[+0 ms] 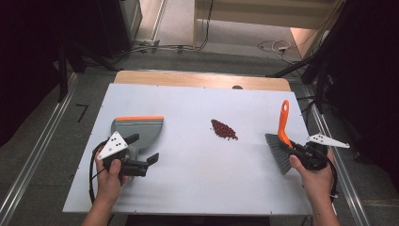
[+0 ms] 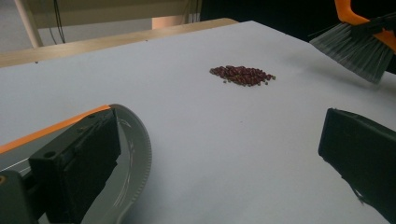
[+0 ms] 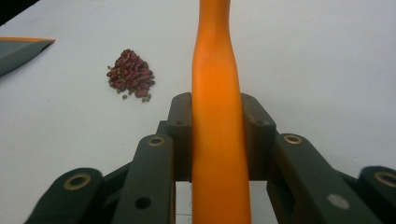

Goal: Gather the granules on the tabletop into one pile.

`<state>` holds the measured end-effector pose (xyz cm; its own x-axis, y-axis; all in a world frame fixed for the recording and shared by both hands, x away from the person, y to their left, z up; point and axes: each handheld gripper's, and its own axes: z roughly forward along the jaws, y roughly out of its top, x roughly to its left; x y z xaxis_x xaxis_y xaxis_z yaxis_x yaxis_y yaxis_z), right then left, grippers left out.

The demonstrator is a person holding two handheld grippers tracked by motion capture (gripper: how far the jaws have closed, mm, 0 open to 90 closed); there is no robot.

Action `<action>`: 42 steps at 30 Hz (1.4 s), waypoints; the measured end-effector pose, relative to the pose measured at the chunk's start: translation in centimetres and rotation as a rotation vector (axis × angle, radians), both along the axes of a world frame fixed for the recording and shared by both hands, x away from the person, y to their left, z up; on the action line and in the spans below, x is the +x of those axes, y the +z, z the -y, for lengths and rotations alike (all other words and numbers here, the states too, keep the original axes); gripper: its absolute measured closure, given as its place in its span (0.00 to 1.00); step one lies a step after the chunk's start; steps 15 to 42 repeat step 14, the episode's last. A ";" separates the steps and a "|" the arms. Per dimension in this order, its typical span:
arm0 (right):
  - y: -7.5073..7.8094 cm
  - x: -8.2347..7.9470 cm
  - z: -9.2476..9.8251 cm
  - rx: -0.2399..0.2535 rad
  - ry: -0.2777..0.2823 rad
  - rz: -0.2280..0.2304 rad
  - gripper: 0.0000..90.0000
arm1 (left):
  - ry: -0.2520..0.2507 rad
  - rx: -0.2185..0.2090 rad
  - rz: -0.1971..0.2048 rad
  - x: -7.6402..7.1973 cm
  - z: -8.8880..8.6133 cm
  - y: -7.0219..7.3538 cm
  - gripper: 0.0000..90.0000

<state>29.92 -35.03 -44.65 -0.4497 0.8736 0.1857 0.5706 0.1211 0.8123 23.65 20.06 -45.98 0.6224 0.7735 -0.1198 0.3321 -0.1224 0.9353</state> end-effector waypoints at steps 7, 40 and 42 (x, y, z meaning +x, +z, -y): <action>-0.2 0.1 -0.3 -0.007 0.010 -0.007 0.76 | 0.000 -0.002 -0.001 0.1 0.0 0.0 0.00; -0.1 -0.1 -0.2 -0.005 0.010 -0.005 0.76 | -0.005 0.000 -0.001 0.2 0.2 0.0 0.00; -0.1 -0.1 -0.2 -0.005 0.010 -0.005 0.76 | -0.005 0.000 -0.001 0.2 0.2 0.0 0.00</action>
